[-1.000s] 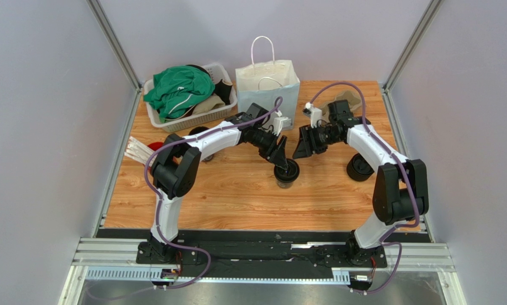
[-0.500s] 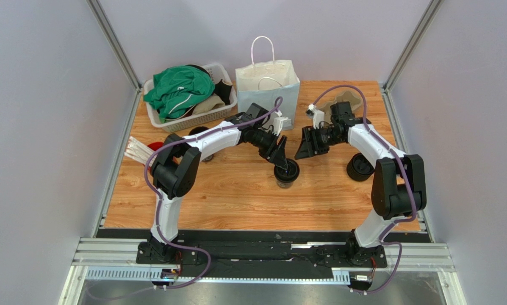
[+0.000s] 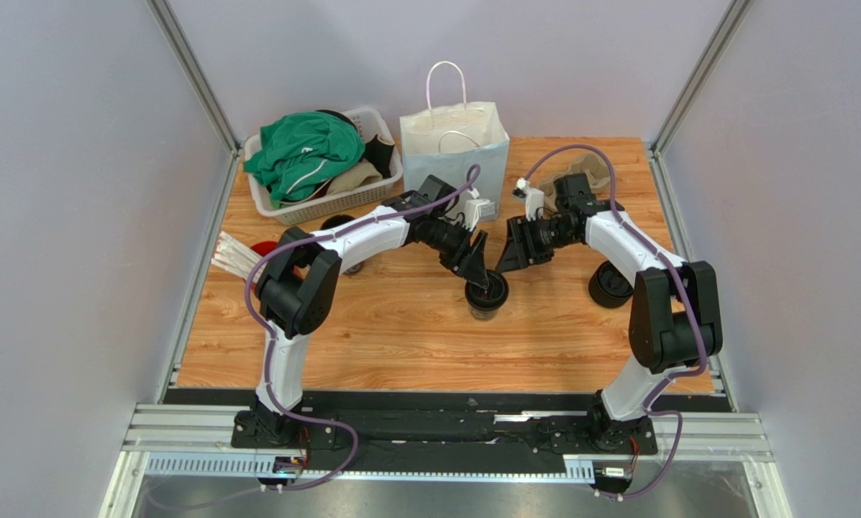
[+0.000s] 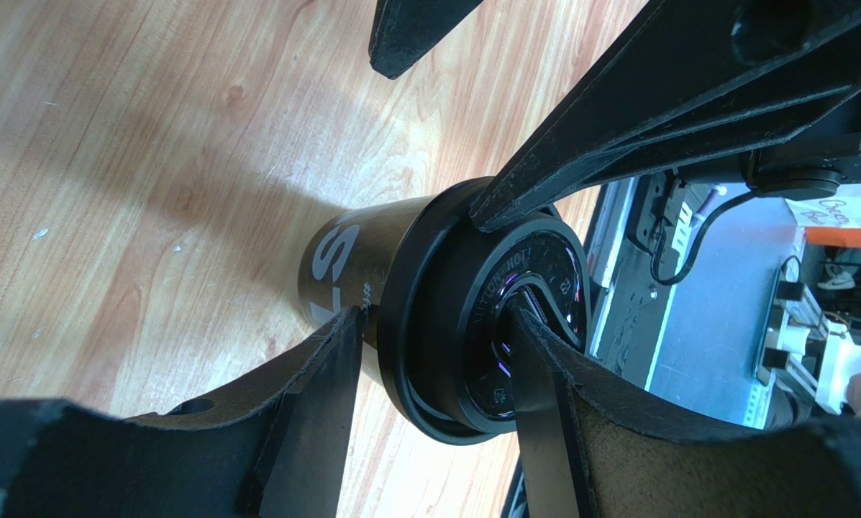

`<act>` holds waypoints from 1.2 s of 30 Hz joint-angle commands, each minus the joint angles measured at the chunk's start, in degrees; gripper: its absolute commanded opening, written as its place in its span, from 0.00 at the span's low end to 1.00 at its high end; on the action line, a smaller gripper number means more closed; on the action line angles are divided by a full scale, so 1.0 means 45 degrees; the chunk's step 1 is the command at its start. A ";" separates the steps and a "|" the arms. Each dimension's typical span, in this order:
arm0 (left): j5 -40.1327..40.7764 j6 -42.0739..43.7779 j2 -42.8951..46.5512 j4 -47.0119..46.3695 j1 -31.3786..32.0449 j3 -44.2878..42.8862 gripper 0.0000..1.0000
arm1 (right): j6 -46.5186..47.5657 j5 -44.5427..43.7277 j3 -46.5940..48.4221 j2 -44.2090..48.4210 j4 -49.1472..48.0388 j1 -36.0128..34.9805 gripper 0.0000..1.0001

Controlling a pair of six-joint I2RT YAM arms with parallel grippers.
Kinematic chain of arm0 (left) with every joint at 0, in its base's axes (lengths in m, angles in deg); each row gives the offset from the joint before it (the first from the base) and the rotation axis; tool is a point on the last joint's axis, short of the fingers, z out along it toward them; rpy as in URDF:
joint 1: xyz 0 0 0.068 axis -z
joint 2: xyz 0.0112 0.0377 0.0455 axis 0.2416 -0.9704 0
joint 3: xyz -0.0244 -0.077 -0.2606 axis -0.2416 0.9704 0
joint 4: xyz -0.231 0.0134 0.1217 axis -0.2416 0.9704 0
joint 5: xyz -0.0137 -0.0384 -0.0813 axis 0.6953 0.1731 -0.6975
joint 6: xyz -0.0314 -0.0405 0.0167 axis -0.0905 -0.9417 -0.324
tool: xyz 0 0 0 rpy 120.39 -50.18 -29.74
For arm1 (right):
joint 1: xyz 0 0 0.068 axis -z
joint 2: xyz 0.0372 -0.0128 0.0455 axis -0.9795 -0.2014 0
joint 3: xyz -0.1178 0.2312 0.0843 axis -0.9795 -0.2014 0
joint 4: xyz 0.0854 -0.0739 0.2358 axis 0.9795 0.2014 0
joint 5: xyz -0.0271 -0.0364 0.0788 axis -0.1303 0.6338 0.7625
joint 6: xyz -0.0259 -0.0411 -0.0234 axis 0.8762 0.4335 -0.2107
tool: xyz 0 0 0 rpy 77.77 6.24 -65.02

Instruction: Pack the takeout coffee

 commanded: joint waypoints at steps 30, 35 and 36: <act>0.2446 0.1367 0.0064 0.0966 0.0179 0.0659 0.58 | 0.0638 -0.3973 -0.0400 -0.0125 0.0405 -0.1967 0.55; 0.2466 0.1367 0.0142 0.0986 0.0179 0.0659 0.58 | 0.0716 -0.4327 -0.0713 -0.0009 0.0386 -0.2222 0.55; 0.2505 0.1386 0.0142 0.0967 0.0179 0.0679 0.58 | 0.0775 -0.4462 -0.0752 0.0030 0.0425 -0.2241 0.55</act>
